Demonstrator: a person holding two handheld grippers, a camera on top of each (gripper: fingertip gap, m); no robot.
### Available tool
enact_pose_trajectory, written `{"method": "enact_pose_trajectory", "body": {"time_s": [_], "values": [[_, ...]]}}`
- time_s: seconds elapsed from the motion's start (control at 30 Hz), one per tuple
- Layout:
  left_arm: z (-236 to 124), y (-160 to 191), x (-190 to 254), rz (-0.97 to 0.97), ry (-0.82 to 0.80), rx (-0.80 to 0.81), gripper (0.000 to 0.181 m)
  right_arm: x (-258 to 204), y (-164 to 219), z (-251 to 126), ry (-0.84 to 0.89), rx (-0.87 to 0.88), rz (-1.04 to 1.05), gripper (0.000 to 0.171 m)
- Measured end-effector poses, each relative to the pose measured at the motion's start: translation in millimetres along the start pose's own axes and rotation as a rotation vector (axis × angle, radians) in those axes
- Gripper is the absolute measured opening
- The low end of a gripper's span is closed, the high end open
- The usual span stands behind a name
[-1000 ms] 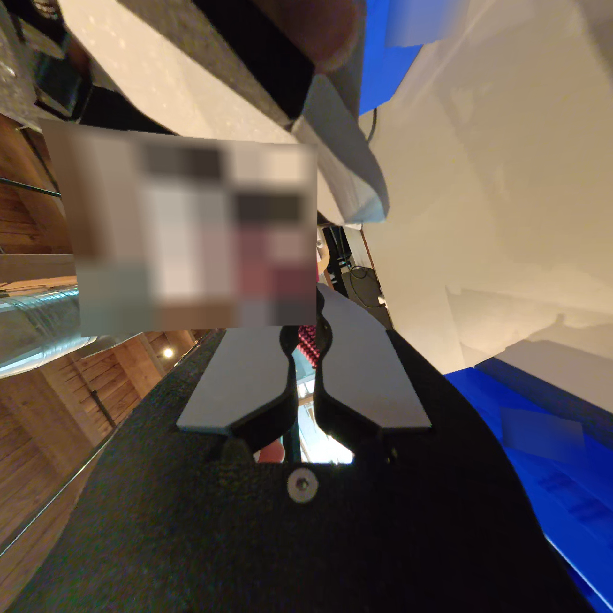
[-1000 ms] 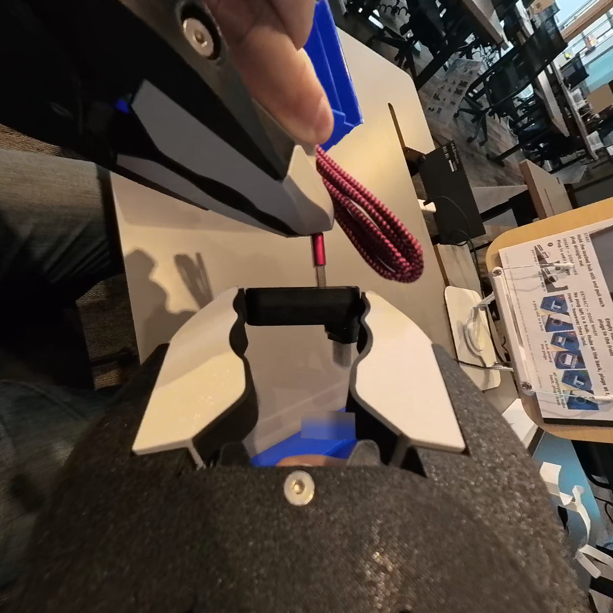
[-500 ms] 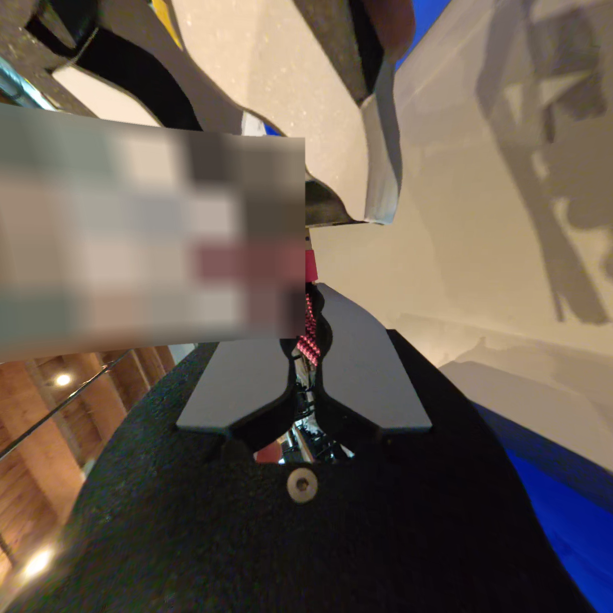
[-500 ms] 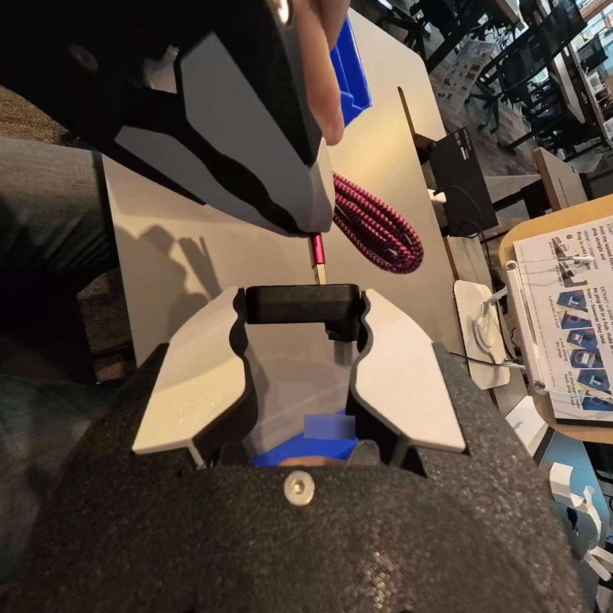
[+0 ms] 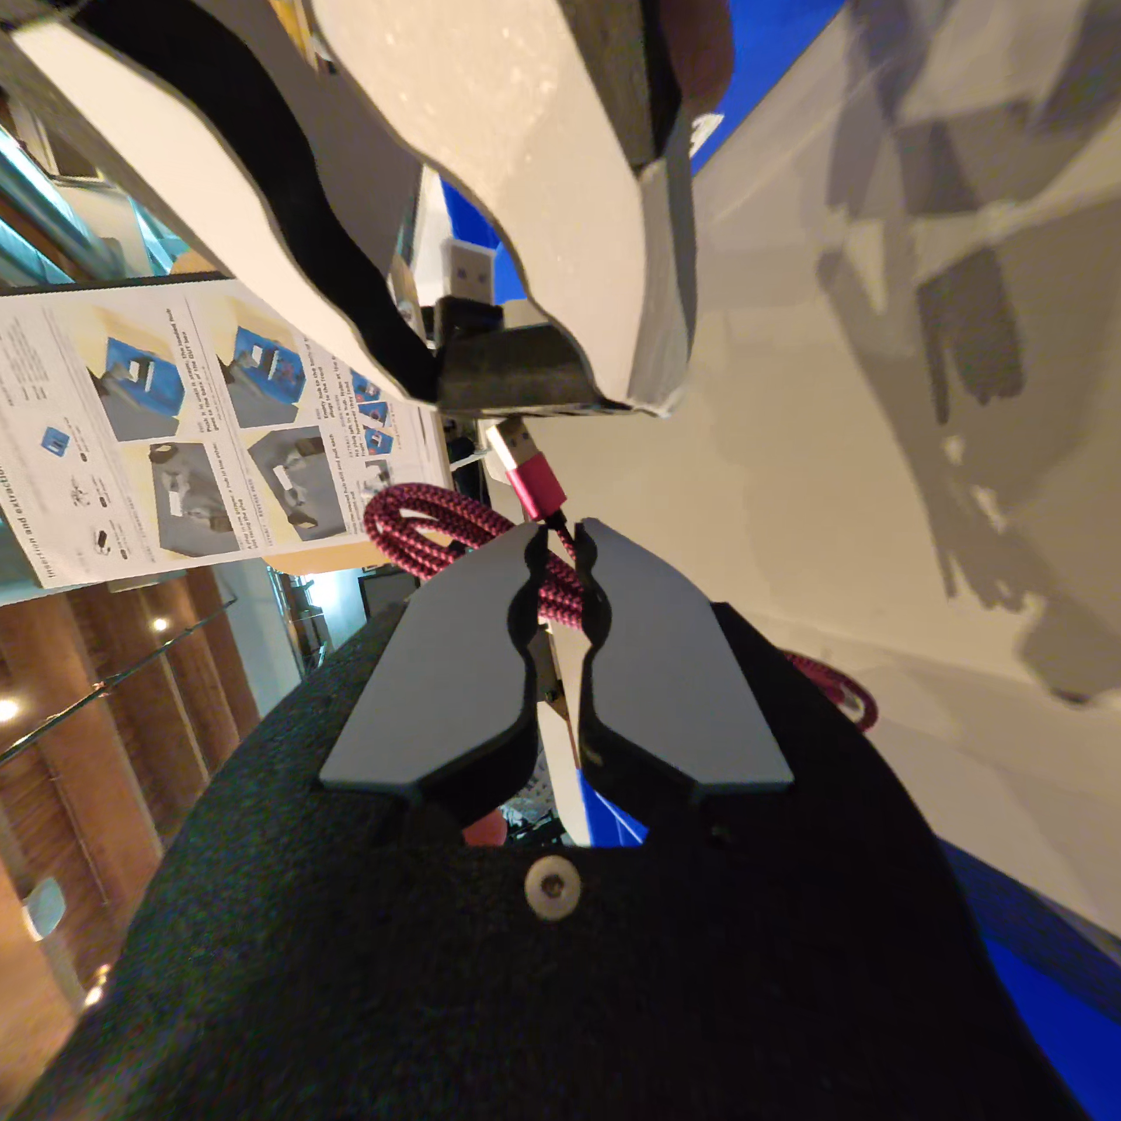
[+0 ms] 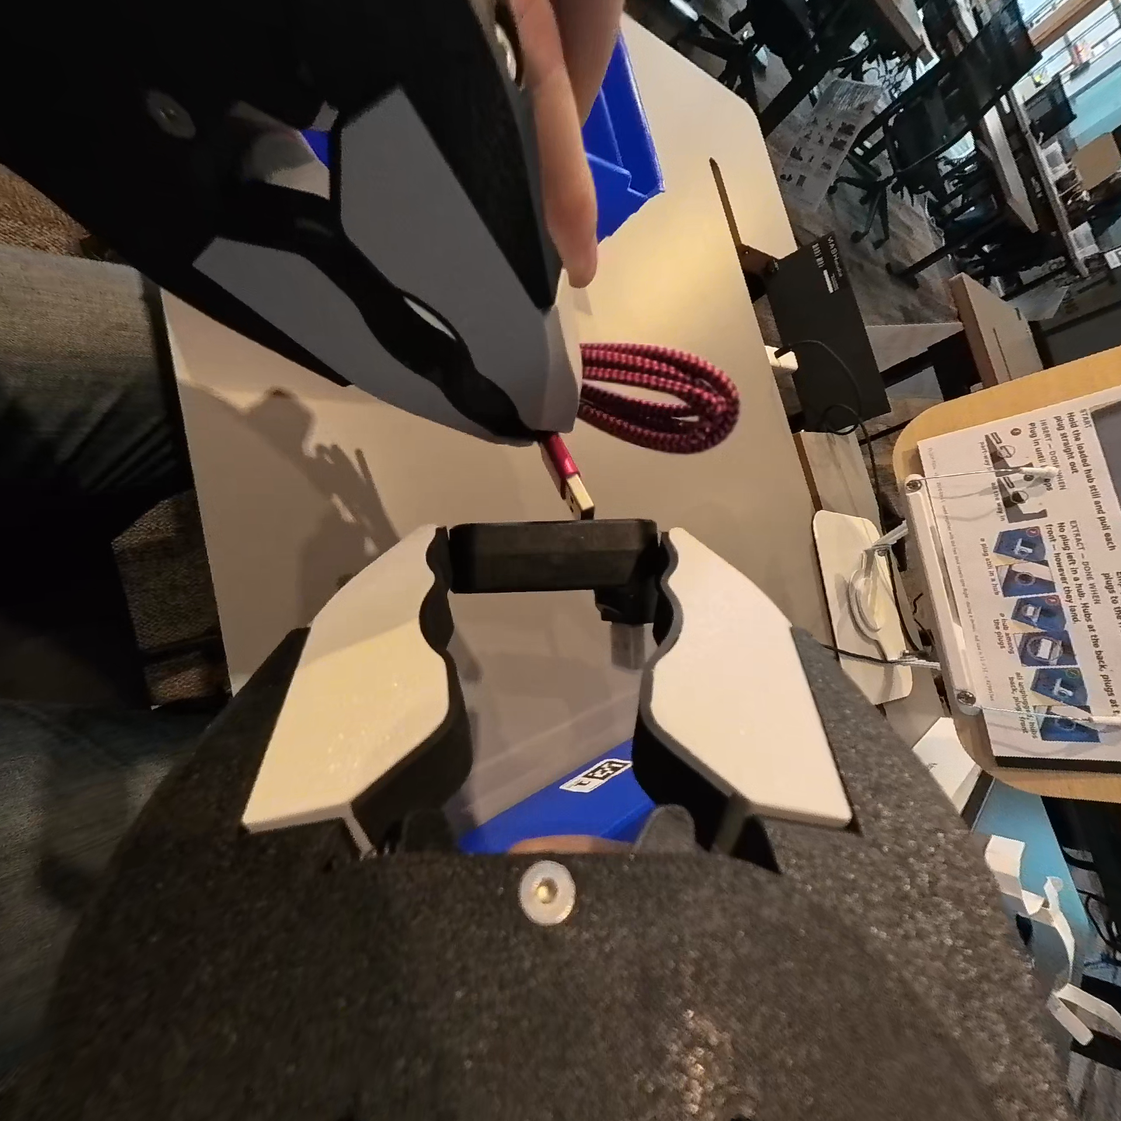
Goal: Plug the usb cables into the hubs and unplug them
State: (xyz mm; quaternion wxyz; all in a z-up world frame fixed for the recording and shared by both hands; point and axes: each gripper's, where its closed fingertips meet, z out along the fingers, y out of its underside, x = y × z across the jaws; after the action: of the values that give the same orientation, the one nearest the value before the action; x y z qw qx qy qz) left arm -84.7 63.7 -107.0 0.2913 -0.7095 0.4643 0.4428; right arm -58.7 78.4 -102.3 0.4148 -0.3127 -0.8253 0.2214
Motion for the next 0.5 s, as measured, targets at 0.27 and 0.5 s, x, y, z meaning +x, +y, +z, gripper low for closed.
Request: {"method": "enact_pose_trajectory", "body": {"time_s": [0.27, 0.5], "values": [[8, 4, 7, -0.012, 0.024, -0.012, 0.006, -5, 6, 8, -0.019, -0.028, -0.016, 0.065], [6, 8, 0, -0.012, 0.008, -0.028, 0.004, -9, 5, 10, -0.031, -0.030, -0.035, 0.064]]}}
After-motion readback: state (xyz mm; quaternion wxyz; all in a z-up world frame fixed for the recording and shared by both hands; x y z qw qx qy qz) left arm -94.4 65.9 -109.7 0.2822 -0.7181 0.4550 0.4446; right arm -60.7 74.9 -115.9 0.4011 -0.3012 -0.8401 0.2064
